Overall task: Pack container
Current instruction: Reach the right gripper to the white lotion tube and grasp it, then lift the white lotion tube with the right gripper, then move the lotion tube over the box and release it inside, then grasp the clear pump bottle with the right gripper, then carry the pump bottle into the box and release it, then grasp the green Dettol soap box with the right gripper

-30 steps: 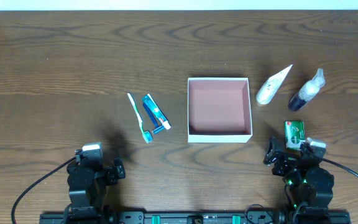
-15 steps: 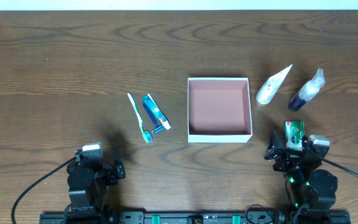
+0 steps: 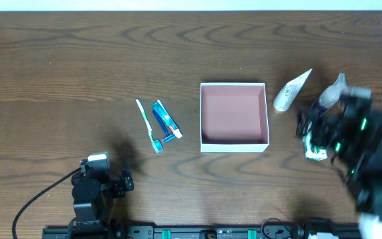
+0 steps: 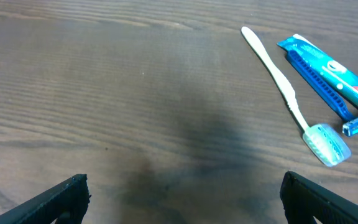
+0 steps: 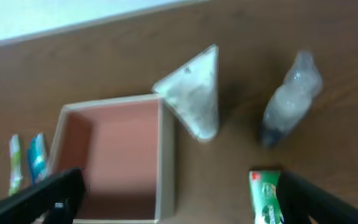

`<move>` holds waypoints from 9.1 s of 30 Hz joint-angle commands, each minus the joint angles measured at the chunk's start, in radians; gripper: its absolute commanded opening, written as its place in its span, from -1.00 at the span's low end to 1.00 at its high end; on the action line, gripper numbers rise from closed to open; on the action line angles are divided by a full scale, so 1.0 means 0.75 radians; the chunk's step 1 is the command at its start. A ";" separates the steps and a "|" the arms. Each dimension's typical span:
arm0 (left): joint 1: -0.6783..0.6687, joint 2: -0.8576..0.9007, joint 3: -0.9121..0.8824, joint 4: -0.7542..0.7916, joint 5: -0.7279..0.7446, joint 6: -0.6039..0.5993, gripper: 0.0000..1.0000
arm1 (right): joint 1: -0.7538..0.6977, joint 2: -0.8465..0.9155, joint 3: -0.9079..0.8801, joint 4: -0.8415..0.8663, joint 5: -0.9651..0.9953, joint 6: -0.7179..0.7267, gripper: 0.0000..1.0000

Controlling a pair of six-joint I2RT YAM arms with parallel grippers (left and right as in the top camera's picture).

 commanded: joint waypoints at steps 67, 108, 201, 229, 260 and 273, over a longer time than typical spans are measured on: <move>0.011 -0.009 -0.017 0.002 -0.002 -0.021 0.96 | 0.113 1.127 0.845 -0.492 0.329 0.504 0.19; 0.011 -0.009 -0.017 0.002 -0.002 -0.021 0.96 | 0.674 1.256 1.388 -0.783 0.151 0.241 -0.98; 0.011 -0.009 -0.017 0.002 -0.002 -0.021 0.96 | -0.061 1.140 0.995 -0.628 0.338 0.085 -0.54; 0.011 -0.009 -0.017 0.002 -0.002 -0.021 0.96 | 0.525 1.290 0.773 -0.392 0.132 0.200 -0.27; 0.011 -0.009 -0.017 0.002 -0.002 -0.021 0.96 | -0.139 0.882 0.243 -0.434 0.397 0.011 0.98; 0.011 -0.009 -0.017 0.002 -0.002 -0.021 0.96 | -0.232 0.926 -0.231 0.135 0.392 -0.060 0.92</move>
